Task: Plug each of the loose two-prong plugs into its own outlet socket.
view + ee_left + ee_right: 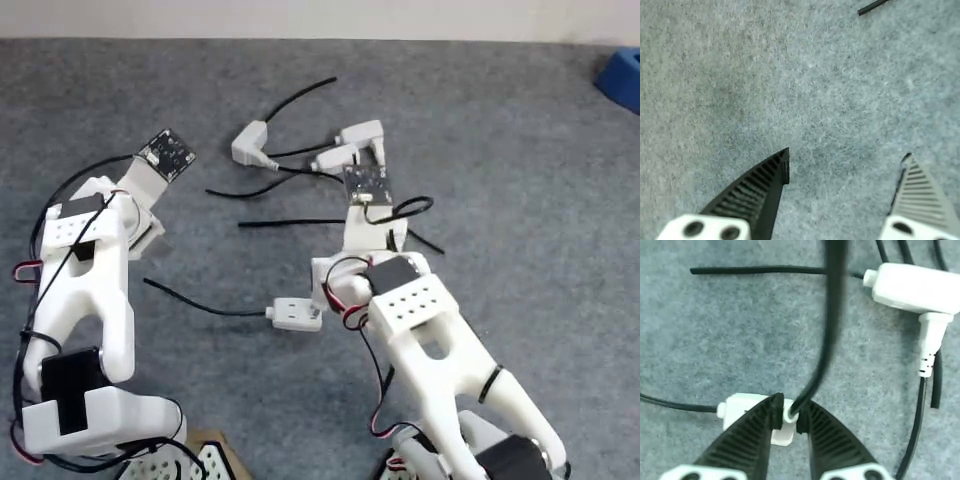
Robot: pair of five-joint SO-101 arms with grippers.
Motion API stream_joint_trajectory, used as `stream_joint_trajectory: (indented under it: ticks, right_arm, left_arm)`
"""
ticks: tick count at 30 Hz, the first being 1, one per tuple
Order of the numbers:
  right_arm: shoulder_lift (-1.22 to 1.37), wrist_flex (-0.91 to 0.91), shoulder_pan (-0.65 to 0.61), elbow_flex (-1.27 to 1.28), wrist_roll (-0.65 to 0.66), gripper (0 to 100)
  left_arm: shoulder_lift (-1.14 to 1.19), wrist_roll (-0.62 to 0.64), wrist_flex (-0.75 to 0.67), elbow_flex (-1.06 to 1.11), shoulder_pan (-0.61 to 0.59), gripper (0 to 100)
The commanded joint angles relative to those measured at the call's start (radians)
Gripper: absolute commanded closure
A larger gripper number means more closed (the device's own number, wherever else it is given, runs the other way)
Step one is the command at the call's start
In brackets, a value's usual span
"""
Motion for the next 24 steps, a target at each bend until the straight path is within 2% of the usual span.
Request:
stream_joint_trajectory:
  ticks: [1, 10, 14, 19, 21, 24]
  right_arm:
    - [-0.071, -0.010, 0.005, -0.007, 0.020, 99.2]
    - [-0.087, -0.013, 0.005, -0.015, 0.075, 99.2]
    - [-0.076, 0.039, 0.008, -0.097, 0.160, 99.2]
    - [-0.070, 0.170, 0.036, -0.314, 0.192, 99.2]
    - [-0.067, 0.183, 0.042, -0.364, 0.178, 99.2]
    - [0.013, 0.182, 0.041, -0.372, 0.094, 99.2]
  left_arm:
    - [-0.013, -0.008, -0.009, -0.038, -0.008, 66]
    - [-0.010, -0.009, -0.009, -0.038, -0.008, 66]
    - [-0.015, -0.009, -0.003, -0.028, 0.015, 66]
    - [-0.137, 0.006, 0.184, -0.094, 0.097, 66]
    - [-0.236, 0.130, 0.241, -0.113, 0.130, 66]
    - [-0.361, 0.445, 0.224, -0.111, 0.143, 66]
